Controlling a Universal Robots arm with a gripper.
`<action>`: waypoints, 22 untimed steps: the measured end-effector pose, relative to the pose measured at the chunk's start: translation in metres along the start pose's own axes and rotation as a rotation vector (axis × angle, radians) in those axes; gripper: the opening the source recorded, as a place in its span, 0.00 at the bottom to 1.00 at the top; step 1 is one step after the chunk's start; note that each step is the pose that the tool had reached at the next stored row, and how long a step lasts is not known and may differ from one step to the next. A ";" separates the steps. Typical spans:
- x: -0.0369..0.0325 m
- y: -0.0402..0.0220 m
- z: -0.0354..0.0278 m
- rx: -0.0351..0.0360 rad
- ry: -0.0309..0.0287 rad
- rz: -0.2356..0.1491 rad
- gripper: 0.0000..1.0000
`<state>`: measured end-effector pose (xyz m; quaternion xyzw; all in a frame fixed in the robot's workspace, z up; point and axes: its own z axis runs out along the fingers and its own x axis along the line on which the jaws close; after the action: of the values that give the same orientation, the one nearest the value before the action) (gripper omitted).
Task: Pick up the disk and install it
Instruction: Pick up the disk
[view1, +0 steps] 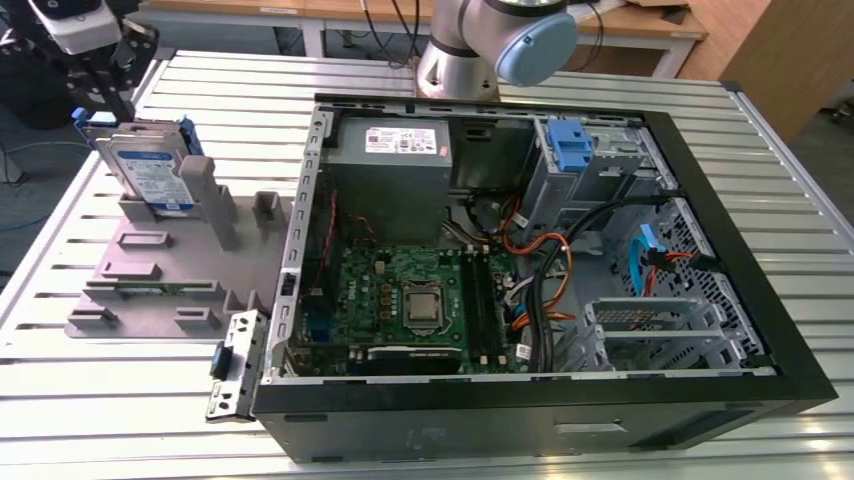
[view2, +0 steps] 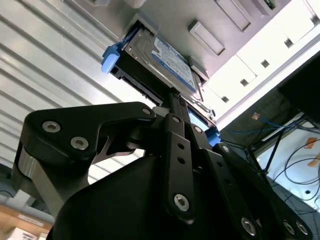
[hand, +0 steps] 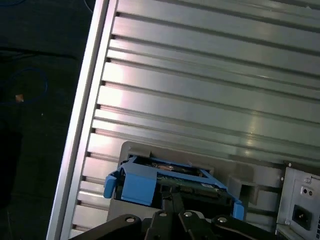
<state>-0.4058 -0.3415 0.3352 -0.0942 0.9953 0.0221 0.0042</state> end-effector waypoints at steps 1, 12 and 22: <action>0.0000 0.0000 0.0000 -0.0002 0.0007 -0.018 0.11; 0.0000 0.0000 0.0003 -0.0027 0.0094 -0.217 0.11; 0.0000 0.0000 0.0004 -0.0046 0.0162 -0.374 0.11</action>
<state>-0.4058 -0.3415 0.3347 -0.2777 0.9604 0.0225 0.0000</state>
